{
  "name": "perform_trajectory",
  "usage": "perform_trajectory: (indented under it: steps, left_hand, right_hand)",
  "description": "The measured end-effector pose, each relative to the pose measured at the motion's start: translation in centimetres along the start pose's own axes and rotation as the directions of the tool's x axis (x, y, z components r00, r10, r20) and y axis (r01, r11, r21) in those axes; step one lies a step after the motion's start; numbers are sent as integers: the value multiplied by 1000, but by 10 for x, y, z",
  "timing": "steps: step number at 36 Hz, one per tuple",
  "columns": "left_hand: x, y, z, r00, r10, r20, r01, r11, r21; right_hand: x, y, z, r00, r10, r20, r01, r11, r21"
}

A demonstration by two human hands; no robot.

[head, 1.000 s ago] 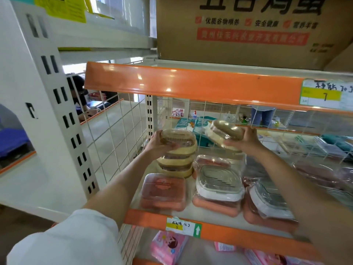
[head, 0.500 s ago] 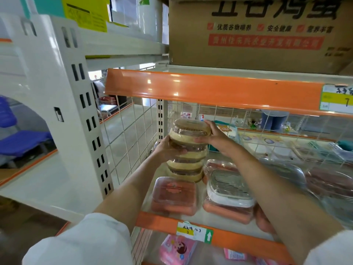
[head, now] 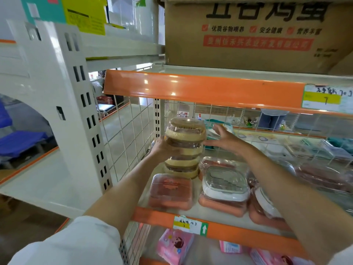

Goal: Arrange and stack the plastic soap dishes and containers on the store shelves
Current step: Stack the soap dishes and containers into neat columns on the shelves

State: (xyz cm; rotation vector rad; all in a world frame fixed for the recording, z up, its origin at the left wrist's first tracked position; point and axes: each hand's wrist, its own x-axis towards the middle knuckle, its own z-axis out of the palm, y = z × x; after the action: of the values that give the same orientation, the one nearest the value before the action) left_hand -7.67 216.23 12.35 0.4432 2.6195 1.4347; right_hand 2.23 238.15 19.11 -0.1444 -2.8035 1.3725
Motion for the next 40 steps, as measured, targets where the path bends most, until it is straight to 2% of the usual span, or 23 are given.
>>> perform_trajectory:
  steps: [4,6,9,11,15,21,33,37,40]
  left_hand:
    - [-36,20,-3,1000,-6,-25,9,989,151]
    - [-41,17,0,998,-13,-63,25,982,189]
    - [-49,10,9,993,13,-116,13,974,225]
    - [-53,6,18,989,36,-146,0,971,238]
    - [-62,4,31,966,108,-233,-44,963,265]
    - [-72,6,40,959,108,-262,-37,964,262]
    - [-90,20,53,983,176,-44,-152,934,325]
    - [-93,30,58,981,195,-7,-182,923,340]
    - [-96,39,65,975,217,57,-223,913,341]
  right_hand:
    - [-27,14,-16,997,47,53,-39,990,-133]
    - [-41,23,-20,989,76,125,-47,975,-218]
    - [-59,36,-20,957,147,252,-23,899,-437]
    - [-66,49,-14,930,184,319,-1,868,-496]
    - [-75,67,1,940,230,252,-52,827,-560]
    - [-85,69,9,971,164,176,-17,776,-631]
    - [-93,63,8,977,129,167,-1,793,-610]
    - [-95,62,-4,992,85,89,-29,862,-506]
    - [-99,60,-22,997,79,25,-55,855,-516]
